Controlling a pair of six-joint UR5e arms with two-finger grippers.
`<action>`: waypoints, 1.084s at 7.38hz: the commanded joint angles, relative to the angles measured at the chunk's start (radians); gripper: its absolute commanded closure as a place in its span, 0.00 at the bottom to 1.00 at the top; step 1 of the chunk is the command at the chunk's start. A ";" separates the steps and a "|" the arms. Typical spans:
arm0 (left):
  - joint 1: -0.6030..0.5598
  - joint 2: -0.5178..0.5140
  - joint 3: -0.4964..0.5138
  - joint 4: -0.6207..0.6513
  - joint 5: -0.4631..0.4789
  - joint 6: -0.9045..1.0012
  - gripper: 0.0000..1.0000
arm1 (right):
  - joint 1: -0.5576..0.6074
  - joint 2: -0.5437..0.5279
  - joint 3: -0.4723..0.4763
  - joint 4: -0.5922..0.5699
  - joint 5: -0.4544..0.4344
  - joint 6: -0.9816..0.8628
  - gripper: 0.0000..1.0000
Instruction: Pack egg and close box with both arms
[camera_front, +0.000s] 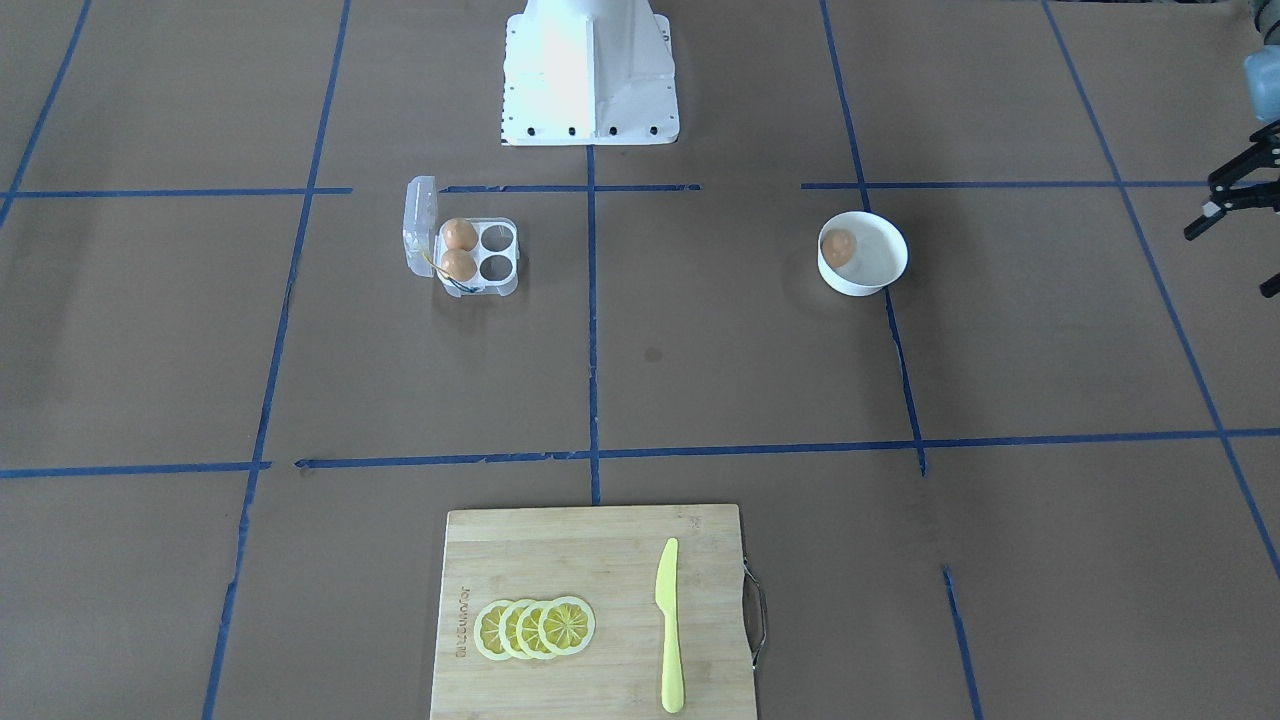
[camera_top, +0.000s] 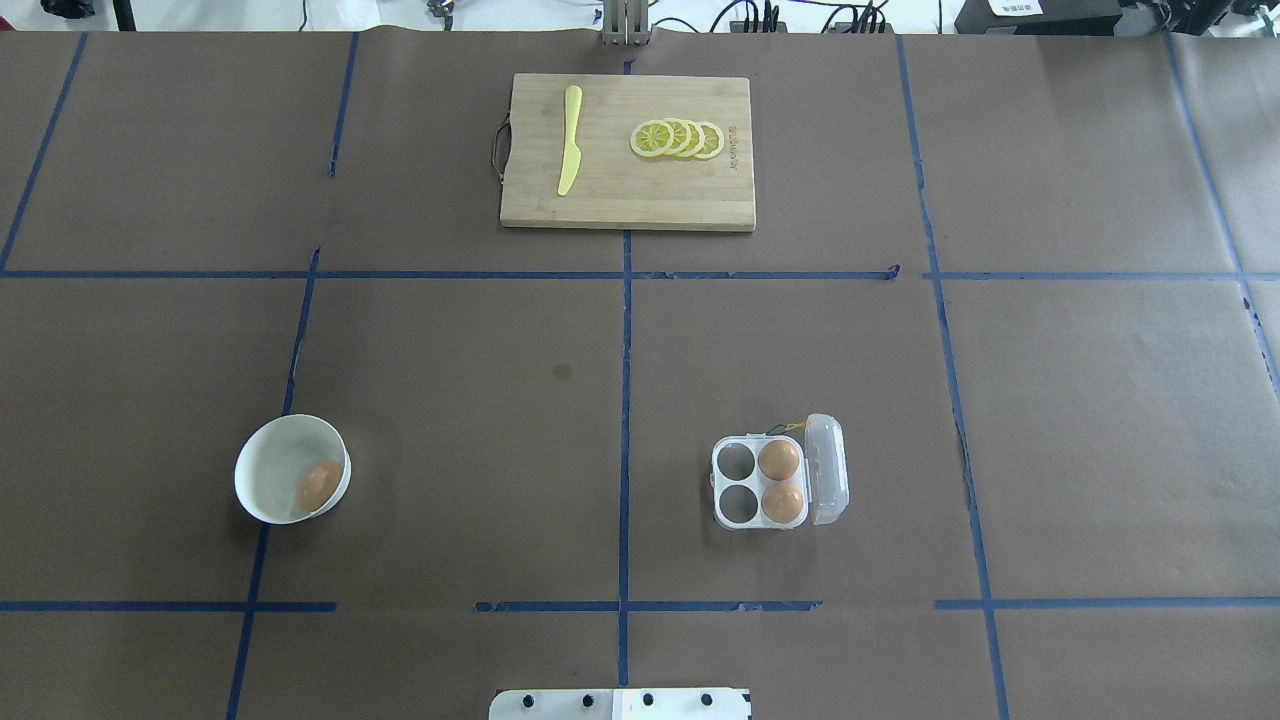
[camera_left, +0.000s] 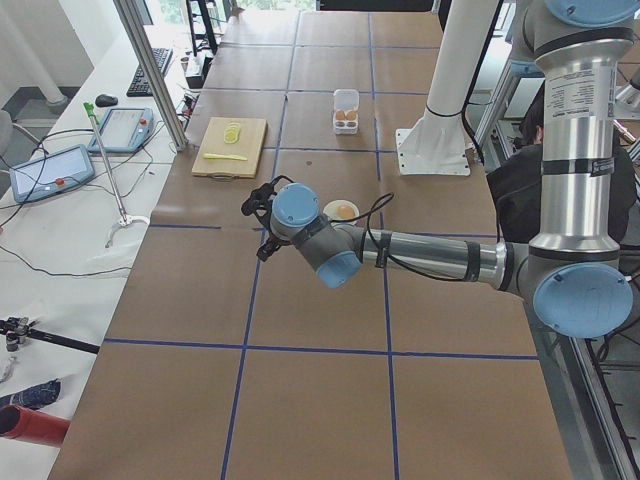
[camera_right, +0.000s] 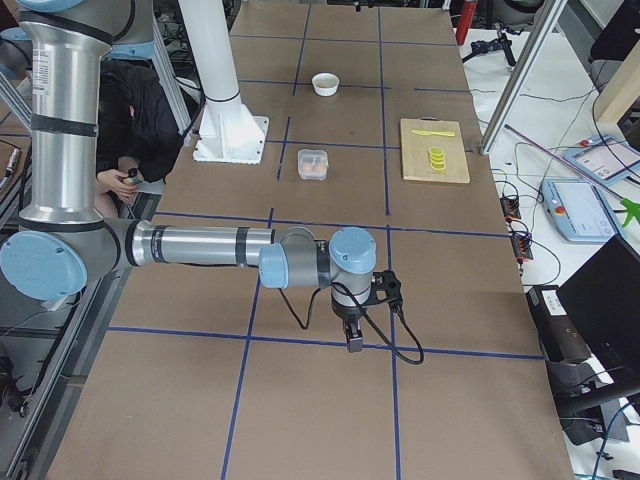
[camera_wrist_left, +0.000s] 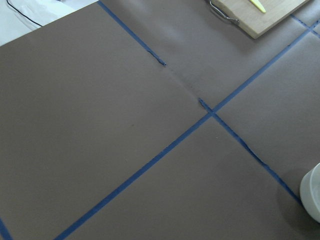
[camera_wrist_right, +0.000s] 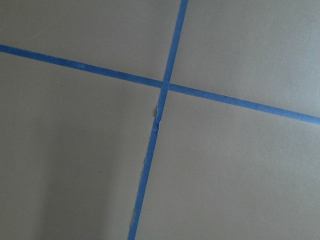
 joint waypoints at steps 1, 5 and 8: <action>0.222 0.032 -0.127 -0.001 0.239 -0.296 0.00 | 0.001 -0.005 0.000 0.000 0.003 0.001 0.00; 0.600 0.033 -0.206 0.001 0.495 -0.556 0.14 | 0.001 -0.011 0.000 0.000 0.003 0.003 0.00; 0.738 0.032 -0.194 0.001 0.574 -0.655 0.22 | 0.001 -0.011 -0.002 -0.002 0.003 0.001 0.00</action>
